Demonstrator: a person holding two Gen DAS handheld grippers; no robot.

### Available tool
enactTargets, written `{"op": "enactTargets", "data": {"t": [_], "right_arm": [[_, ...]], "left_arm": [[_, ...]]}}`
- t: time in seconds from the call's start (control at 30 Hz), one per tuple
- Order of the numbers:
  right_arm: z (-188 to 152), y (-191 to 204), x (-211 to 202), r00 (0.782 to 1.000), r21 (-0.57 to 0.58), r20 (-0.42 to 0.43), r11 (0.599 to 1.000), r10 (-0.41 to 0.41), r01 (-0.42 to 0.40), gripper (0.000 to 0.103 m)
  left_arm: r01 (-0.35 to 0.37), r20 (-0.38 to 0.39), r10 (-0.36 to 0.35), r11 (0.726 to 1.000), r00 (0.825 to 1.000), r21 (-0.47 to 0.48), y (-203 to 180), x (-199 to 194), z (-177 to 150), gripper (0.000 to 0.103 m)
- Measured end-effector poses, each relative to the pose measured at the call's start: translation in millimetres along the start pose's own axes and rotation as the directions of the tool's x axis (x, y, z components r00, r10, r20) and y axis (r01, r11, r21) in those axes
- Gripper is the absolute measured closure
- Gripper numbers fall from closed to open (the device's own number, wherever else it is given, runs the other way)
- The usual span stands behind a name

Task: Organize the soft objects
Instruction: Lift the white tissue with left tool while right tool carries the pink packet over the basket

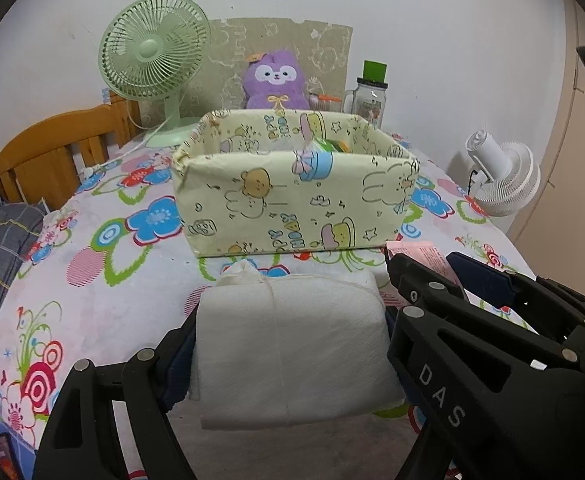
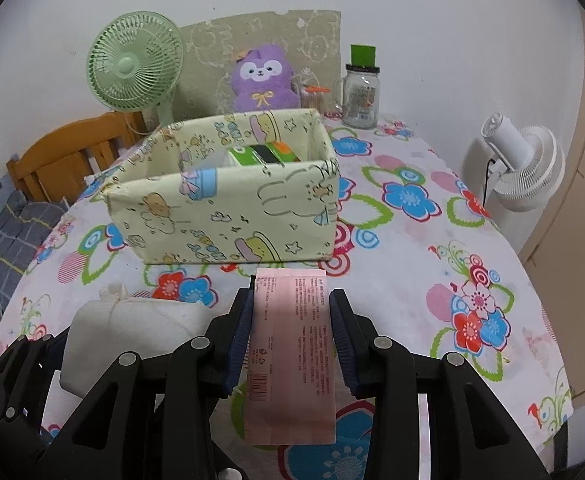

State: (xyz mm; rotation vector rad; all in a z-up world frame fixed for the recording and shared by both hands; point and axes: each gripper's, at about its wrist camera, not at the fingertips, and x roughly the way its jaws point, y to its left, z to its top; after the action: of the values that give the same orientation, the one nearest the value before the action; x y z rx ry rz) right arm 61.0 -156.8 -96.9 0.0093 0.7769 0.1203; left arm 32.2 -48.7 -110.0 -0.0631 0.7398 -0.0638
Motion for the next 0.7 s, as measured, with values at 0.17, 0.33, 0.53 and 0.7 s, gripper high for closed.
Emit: {"op": "enactTargets", "data": {"t": [0.17,0.33,0.53,0.7], "right_arm": [[4,4,-9,1.0,-0.007,0.014,1.0,0.012,-0.012,0.061],[8,7,-17,1.0,-0.011,0.022,1.0,0.01,-0.01,0.061],[16,9,-28,0.999,-0.017,0.04,1.0,0.013,-0.012,0.061],[23,12,-35,0.998,-0.017,0.058,1.0,0.015,-0.014,0.061]], "left_arm": [[0.002,0.013,-0.002,1.0,1.0,-0.003,1,-9,4,0.018],[0.002,0.023,-0.002,1.0,1.0,-0.003,1,-17,7,0.018],[-0.007,0.042,0.007,1.0,0.999,0.002,2,-28,15,0.018],[-0.017,0.06,0.016,1.0,0.998,0.011,2,-37,23,0.018]]}}
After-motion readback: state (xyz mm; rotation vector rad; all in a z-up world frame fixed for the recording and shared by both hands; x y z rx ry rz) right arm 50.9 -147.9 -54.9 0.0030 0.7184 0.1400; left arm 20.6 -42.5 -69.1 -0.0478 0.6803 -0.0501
